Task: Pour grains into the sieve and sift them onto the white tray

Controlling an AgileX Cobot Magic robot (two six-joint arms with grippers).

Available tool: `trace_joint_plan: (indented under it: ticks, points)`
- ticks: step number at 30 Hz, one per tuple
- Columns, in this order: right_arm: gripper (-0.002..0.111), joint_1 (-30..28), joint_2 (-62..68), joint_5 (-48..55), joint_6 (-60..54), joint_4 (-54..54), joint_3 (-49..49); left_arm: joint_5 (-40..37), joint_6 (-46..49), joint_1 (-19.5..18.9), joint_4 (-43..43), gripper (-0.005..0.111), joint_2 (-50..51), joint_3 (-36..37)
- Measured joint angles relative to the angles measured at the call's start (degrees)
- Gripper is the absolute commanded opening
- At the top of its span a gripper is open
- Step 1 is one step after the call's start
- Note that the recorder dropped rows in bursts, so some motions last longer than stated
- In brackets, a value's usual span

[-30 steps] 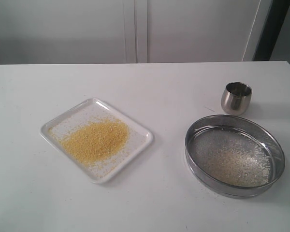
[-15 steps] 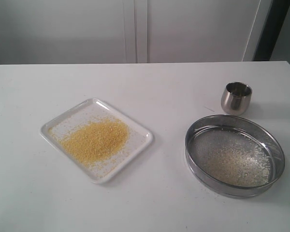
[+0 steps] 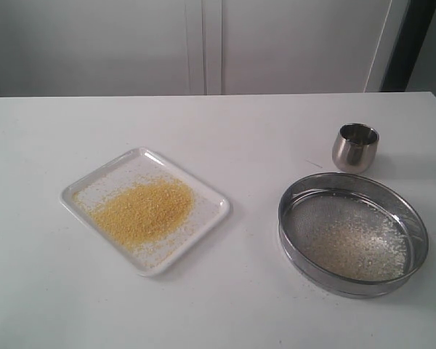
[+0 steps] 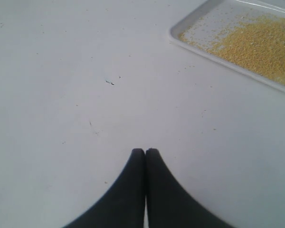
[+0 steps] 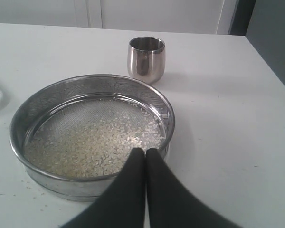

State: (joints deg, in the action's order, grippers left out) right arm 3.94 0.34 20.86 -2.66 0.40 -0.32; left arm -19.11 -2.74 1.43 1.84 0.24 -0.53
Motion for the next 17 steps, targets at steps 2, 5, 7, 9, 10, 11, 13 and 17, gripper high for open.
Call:
trace_joint_plan:
  ticks: [2,5,7,9,10,11,13,17]
  points:
    - [0.000,0.0,0.0,0.0,0.0,0.0,0.0,0.0,0.0,0.0,0.0,0.000,0.0,0.0]
    - [0.000,0.0,0.0,0.0,0.0,0.0,0.0,0.0,0.0,0.0,0.0,0.000,0.0,0.0]
    - [0.000,0.0,0.0,0.0,0.0,0.0,0.0,0.0,0.0,0.0,0.0,0.000,0.0,0.0]
    - [0.000,0.0,0.0,0.0,0.0,0.0,0.0,0.0,0.0,0.0,0.0,0.000,0.0,0.0]
    - [0.000,0.0,0.0,0.0,0.0,0.0,0.0,0.0,0.0,0.0,0.0,0.000,0.0,0.0]
    - [0.000,0.0,0.0,0.0,0.0,0.0,0.0,0.0,0.0,0.0,0.0,0.000,0.0,0.0]
    - [0.000,0.0,0.0,0.0,0.0,0.0,0.0,0.0,0.0,0.0,0.0,0.000,0.0,0.0]
    - [0.000,0.0,0.0,0.0,0.0,-0.4,0.0,0.0,0.0,0.0,0.0,0.000,0.0,0.0]
